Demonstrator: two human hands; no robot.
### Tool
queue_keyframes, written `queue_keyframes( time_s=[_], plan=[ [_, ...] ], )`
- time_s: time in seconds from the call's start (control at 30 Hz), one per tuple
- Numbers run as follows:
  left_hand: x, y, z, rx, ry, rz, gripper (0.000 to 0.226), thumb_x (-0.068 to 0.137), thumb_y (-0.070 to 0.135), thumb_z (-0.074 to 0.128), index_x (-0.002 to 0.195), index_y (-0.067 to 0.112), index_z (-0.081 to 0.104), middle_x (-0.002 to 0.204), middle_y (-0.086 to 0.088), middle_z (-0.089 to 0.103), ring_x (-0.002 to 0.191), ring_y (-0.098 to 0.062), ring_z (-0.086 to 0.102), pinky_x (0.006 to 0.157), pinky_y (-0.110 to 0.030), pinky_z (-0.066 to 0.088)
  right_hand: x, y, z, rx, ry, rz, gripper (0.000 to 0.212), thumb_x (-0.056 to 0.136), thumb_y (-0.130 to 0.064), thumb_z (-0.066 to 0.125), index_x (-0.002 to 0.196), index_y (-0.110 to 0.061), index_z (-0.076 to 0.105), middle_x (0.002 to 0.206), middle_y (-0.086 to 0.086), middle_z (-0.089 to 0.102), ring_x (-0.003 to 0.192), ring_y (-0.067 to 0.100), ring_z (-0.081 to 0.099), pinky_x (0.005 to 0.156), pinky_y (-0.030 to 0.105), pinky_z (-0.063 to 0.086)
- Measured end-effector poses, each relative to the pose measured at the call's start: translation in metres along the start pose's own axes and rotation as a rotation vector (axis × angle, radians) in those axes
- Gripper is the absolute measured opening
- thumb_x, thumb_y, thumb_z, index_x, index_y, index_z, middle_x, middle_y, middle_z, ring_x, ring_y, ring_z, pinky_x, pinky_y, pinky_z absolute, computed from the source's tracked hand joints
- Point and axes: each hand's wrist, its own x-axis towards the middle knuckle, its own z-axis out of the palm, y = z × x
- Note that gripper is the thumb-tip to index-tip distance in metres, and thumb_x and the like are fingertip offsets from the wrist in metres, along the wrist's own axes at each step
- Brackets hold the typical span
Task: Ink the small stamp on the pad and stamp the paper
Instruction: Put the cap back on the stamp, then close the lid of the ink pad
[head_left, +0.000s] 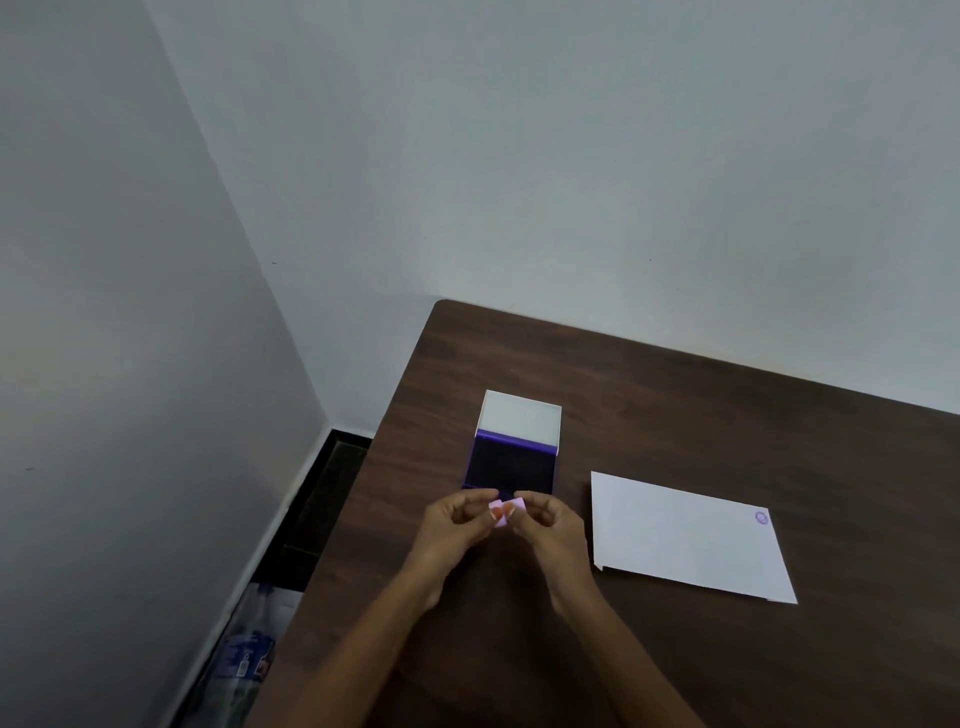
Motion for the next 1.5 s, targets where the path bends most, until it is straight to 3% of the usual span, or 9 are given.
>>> queue_keyframes(
  time_s=[0.13,0.27,0.5,0.67,0.8,1.0,1.23,1.4,1.5],
  plan=[
    [0.018,0.003,-0.005,0.103,0.161,0.019,0.025,0.084,0.019,0.06,0.109,0.021,0.057,0.104,0.001,0.06,0.097,-0.012,0.056,0.08,-0.026,0.046,0.006,0.007,0.006,-0.331,-0.002,-0.182,0.006,0.082,-0.017,0.065,0.083,-0.022,0.063,0.083,-0.006,0.067,0.078,0.002,0.06,0.077,0.018,0.05],
    [0.04,0.014,-0.019,0.251,0.228,0.092,0.009,0.088,0.02,0.054,0.093,0.027,0.058,0.102,0.0,0.06,0.094,-0.013,0.055,0.078,-0.027,0.046,0.013,0.023,0.003,-0.746,-0.138,-0.341,0.011,0.088,-0.023,0.054,0.098,-0.017,0.057,0.105,0.003,0.061,0.092,0.007,0.052,0.077,0.012,0.036],
    [0.071,0.029,-0.028,0.417,0.332,0.165,0.016,0.089,0.015,0.053,0.104,0.015,0.06,0.108,-0.006,0.061,0.093,-0.013,0.052,0.081,-0.028,0.043,0.015,0.032,0.0,-0.878,-0.173,-0.473,0.02,0.089,-0.029,0.053,0.104,-0.016,0.055,0.11,0.002,0.06,0.102,0.013,0.054,0.083,0.015,0.035],
    [0.089,0.035,-0.02,0.427,0.376,0.191,0.023,0.09,0.013,0.051,0.113,0.01,0.057,0.119,-0.013,0.06,0.106,-0.021,0.054,0.086,-0.028,0.041,0.027,0.013,-0.011,-0.56,0.043,-0.44,0.017,0.084,-0.032,0.059,0.101,-0.027,0.057,0.101,-0.011,0.055,0.097,0.007,0.052,0.086,0.027,0.046],
    [0.106,0.04,-0.01,0.43,0.337,0.168,0.033,0.092,0.016,0.05,0.124,0.011,0.048,0.127,-0.014,0.055,0.115,-0.024,0.051,0.089,-0.029,0.04,0.068,-0.018,-0.022,-0.232,0.201,-0.207,0.024,0.093,-0.032,0.044,0.111,-0.02,0.054,0.112,0.004,0.06,0.101,0.015,0.055,0.077,0.018,0.044],
    [0.124,0.044,0.009,0.4,0.202,0.096,0.045,0.093,0.029,0.046,0.134,0.017,0.032,0.138,-0.011,0.045,0.124,-0.025,0.044,0.091,-0.031,0.041,0.11,-0.032,-0.014,-0.257,0.129,-0.049,0.047,0.096,-0.036,0.036,0.136,-0.013,0.03,0.141,0.012,0.042,0.126,0.027,0.042,0.101,0.039,0.038],
    [0.128,0.042,0.016,0.467,0.211,0.061,0.05,0.092,0.037,0.045,0.136,0.018,0.029,0.138,-0.012,0.043,0.123,-0.027,0.044,0.092,-0.034,0.044,0.111,-0.026,-0.001,-0.282,0.126,-0.022,0.05,0.095,-0.04,0.036,0.137,-0.016,0.026,0.141,0.012,0.042,0.125,0.028,0.043,0.101,0.039,0.039],
    [0.125,0.05,0.011,0.415,0.191,0.05,0.046,0.092,0.036,0.046,0.133,0.02,0.033,0.137,-0.01,0.043,0.121,-0.026,0.044,0.08,-0.028,0.038,0.112,-0.038,-0.012,-0.094,0.165,0.014,0.04,0.094,-0.033,0.043,0.128,-0.013,0.039,0.131,0.011,0.049,0.102,0.014,0.047,0.083,0.027,0.044],
    [0.121,0.057,0.009,0.4,0.182,0.102,0.041,0.092,0.031,0.048,0.129,0.019,0.038,0.134,-0.01,0.046,0.119,-0.024,0.045,0.083,-0.028,0.04,0.11,-0.045,-0.021,-0.021,0.16,0.012,0.038,0.092,-0.026,0.05,0.126,-0.011,0.042,0.131,0.013,0.05,0.105,0.017,0.05,0.084,0.03,0.046]
  ],
)
